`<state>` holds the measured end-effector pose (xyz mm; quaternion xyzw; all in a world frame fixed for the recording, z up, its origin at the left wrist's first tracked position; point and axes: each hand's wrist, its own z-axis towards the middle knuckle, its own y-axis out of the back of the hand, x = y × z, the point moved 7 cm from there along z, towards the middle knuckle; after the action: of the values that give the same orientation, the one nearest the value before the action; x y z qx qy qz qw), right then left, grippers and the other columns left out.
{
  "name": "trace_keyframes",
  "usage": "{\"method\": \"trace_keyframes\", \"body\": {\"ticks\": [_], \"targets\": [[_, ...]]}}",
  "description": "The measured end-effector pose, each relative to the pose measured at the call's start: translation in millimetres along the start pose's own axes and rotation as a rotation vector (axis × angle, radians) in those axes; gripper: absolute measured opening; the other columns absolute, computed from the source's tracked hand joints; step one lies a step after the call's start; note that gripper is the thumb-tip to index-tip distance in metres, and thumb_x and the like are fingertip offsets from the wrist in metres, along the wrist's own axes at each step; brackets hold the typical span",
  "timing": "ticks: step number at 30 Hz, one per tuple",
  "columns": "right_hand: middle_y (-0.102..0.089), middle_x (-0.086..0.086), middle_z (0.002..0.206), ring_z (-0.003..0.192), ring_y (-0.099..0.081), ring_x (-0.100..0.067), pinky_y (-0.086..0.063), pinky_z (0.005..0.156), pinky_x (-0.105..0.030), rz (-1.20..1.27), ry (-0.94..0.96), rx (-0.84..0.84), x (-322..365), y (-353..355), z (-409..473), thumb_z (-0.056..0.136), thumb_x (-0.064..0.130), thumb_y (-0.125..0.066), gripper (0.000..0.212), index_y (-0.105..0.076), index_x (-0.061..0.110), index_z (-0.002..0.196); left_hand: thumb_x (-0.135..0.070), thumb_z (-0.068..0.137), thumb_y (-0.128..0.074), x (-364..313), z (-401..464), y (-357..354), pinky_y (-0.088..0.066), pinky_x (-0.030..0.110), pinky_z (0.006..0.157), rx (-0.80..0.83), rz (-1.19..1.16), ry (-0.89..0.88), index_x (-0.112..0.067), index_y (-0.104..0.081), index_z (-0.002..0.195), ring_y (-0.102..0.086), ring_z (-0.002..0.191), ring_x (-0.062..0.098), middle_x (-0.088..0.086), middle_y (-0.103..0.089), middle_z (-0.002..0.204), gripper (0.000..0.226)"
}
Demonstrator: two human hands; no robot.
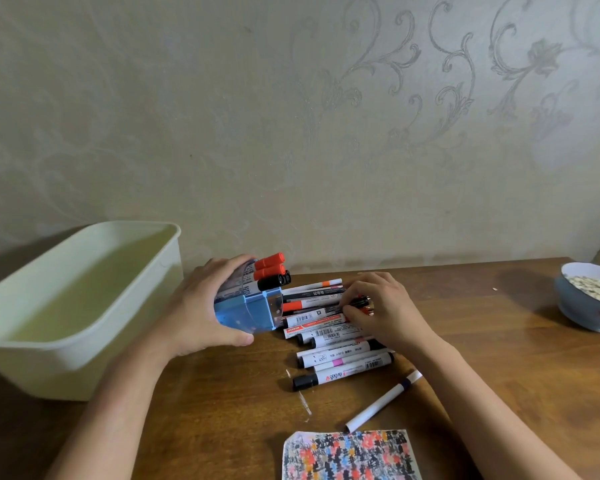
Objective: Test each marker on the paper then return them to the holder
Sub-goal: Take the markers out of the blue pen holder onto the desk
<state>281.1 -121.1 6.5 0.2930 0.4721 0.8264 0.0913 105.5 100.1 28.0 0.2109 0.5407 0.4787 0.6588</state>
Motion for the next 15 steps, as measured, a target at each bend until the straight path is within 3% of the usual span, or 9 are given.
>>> {"method": "trace_keyframes", "body": {"ticks": [5, 8, 12, 15], "targets": [[-0.061, 0.016, 0.121, 0.119, -0.045, -0.008, -0.038, 0.106, -0.037, 0.012, -0.017, 0.033, 4, 2, -1, 0.090, 0.037, -0.066, 0.010, -0.071, 0.036, 0.099, -0.047, 0.047, -0.091, -2, 1, -1, -0.042, 0.042, 0.104, 0.013, 0.013, -0.004, -0.055, -0.028, 0.142, -0.043, 0.121, 0.003, -0.029, -0.041, 0.129, 0.114], [-0.060, 0.017, 0.126, 0.121, -0.044, -0.005, -0.042, 0.106, -0.042, 0.054, -0.014, 0.033, 18, 4, 0, 0.092, 0.044, -0.062, 0.026, -0.065, 0.036, 0.116, -0.047, 0.046, -0.090, -5, 1, -1, -0.042, 0.042, 0.104, 0.021, 0.024, -0.021, -0.055, -0.029, 0.142, -0.043, 0.122, 0.003, -0.028, -0.041, 0.130, 0.113], [-0.050, 0.018, 0.145, 0.133, -0.043, -0.002, -0.040, 0.111, -0.037, 0.315, 0.041, 0.051, 64, 6, -2, 0.089, 0.055, -0.063, 0.062, -0.037, 0.045, 0.145, -0.045, 0.047, -0.090, -11, 2, -4, -0.043, 0.038, 0.101, 0.051, 0.083, -0.046, -0.058, -0.028, 0.140, -0.041, 0.118, 0.001, -0.033, -0.038, 0.127, 0.112], [-0.036, 0.014, 0.158, 0.140, -0.043, -0.009, -0.042, 0.112, -0.041, 0.482, 0.039, 0.107, 84, -5, -7, 0.085, 0.062, -0.065, 0.084, -0.017, 0.050, 0.152, -0.047, 0.048, -0.087, -19, 3, -8, -0.041, 0.034, 0.098, 0.071, 0.150, -0.073, -0.060, -0.025, 0.139, -0.038, 0.115, -0.001, -0.035, -0.035, 0.125, 0.112]]}}
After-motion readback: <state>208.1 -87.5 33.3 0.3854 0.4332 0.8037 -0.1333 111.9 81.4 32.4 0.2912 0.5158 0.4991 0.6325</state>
